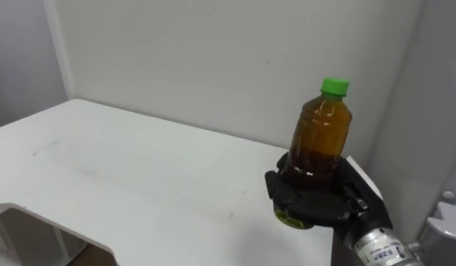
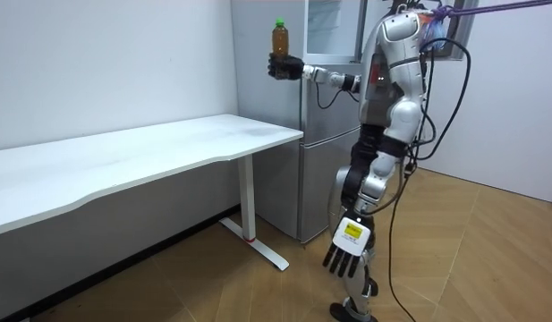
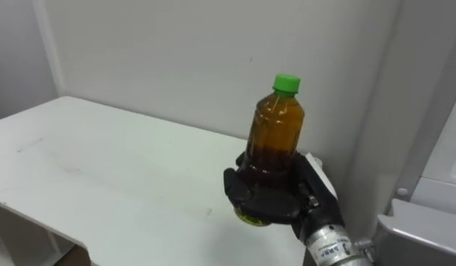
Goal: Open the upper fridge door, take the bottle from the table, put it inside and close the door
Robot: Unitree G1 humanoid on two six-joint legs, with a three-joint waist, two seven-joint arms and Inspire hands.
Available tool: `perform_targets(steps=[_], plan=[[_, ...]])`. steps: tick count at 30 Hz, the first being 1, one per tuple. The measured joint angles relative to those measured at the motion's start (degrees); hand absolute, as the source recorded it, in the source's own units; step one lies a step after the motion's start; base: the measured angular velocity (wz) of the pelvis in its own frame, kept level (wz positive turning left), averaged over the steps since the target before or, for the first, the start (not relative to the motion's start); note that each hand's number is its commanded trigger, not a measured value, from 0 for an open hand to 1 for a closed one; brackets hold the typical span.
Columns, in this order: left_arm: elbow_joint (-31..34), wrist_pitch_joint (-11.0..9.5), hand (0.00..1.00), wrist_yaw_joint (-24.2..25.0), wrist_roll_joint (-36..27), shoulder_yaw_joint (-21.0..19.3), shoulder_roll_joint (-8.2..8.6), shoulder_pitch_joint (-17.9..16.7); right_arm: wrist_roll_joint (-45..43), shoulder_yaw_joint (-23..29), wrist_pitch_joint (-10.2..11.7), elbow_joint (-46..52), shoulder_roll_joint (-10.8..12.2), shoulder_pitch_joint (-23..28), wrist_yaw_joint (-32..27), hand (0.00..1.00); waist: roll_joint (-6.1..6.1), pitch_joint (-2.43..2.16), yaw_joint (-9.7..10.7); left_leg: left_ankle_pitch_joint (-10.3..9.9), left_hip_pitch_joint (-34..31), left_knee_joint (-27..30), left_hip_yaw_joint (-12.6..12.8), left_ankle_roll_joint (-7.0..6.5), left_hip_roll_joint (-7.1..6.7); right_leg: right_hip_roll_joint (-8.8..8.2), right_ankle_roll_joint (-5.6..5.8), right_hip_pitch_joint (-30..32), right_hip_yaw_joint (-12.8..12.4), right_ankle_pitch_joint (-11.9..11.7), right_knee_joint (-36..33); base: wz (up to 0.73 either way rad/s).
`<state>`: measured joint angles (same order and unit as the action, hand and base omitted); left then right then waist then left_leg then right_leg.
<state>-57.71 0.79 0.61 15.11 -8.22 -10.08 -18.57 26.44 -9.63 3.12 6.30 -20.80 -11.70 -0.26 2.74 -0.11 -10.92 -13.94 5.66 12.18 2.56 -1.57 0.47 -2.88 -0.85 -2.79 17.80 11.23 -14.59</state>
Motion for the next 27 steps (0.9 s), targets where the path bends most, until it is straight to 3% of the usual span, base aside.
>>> perform_targets(steps=[5, 10, 14, 20, 27], plan=[[-1.99, -0.4, 0.0, -0.02, -2.06, -1.68, -0.07, -0.18, -1.61, 2.55, -0.55, 6.39, -0.74, 0.12, -0.28, 1.0, 1.18, -0.35, 2.55, -0.02, -0.26, -0.39, 0.59, -0.03, 0.01, 0.29, 0.09, 0.86, -0.52, -0.13, -0.3, -0.05], [-2.06, -0.41, 0.0, -0.02, -2.05, -3.02, -0.08, -0.54, -2.37, 9.48, -0.64, 11.15, -1.84, -0.06, -1.26, 1.0, 0.97, -0.2, 3.04, -0.03, 1.0, -0.64, 2.08, -0.04, 0.19, 0.45, 0.06, 0.43, -1.9, -0.16, -0.48, -0.13], [-2.05, -0.47, 0.0, -0.14, -2.01, -3.89, -0.03, -0.65, -2.62, 12.12, -0.69, 11.87, -1.92, -0.03, -1.92, 1.0, 0.92, -0.09, 4.53, -0.05, 1.58, -1.06, 2.6, -0.02, 0.3, 0.69, 0.04, 0.69, -2.3, -0.15, -1.05, -0.11], [-2.14, -0.37, 0.0, -1.39, -2.07, -4.99, -0.08, -0.92, -6.41, 15.55, -0.69, 13.47, -4.19, 0.04, -3.09, 1.0, 1.22, -0.1, 7.15, -0.24, 1.49, -0.86, 2.96, -0.13, 0.36, 0.79, -0.11, 0.96, -3.17, -0.28, -1.22, -0.05], [-2.28, 0.22, 0.0, -1.75, -2.04, -5.08, -0.11, -1.18, -8.14, 20.92, -0.69, 11.64, -6.22, 0.91, -8.45, 1.0, 2.21, -0.2, 9.59, -0.31, 1.9, -0.75, 3.53, -0.05, 0.53, 1.07, -0.18, 0.7, -3.7, -0.44, -1.07, -0.05]])
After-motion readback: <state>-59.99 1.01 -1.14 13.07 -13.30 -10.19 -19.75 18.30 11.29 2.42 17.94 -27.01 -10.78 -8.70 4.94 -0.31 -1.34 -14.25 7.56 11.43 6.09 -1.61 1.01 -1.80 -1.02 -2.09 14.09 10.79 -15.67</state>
